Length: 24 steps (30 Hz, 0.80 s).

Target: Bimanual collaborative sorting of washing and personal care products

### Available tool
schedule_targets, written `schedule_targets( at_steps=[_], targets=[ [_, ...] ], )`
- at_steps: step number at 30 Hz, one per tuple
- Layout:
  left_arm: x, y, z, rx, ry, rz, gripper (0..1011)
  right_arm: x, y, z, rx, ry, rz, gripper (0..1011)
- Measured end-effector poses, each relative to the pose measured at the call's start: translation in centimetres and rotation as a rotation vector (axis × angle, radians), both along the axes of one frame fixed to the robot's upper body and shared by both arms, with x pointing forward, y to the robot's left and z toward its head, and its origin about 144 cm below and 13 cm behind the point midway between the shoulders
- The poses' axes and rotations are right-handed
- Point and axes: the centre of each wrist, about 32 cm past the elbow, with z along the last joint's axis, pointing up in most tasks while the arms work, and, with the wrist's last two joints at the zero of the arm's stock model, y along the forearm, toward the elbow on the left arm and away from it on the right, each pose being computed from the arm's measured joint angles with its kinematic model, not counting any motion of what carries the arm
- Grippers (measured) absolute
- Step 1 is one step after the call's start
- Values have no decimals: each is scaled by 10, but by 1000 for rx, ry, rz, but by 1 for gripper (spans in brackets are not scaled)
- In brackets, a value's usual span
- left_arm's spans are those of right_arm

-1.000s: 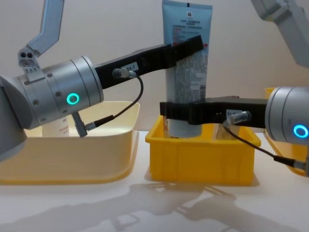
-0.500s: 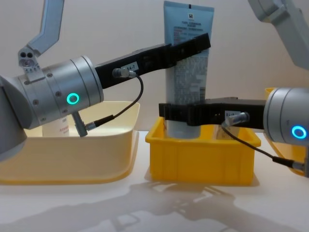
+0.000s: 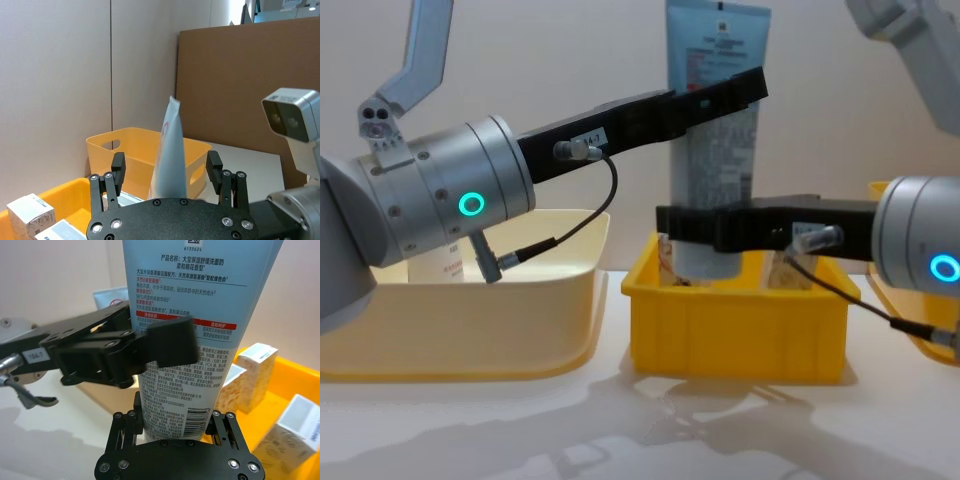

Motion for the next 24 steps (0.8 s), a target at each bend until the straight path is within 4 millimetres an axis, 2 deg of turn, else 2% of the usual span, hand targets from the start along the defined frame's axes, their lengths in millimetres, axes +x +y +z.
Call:
schedule_targets(
  at_steps=[7,24],
  targets=[
    [0,0,0,0,0,0,1003,-2,-8,4,24,-38,-53,635],
    [0,0,0,1,0,0,1003,-6,-44,20,74,-133,-219,635]
  ],
)
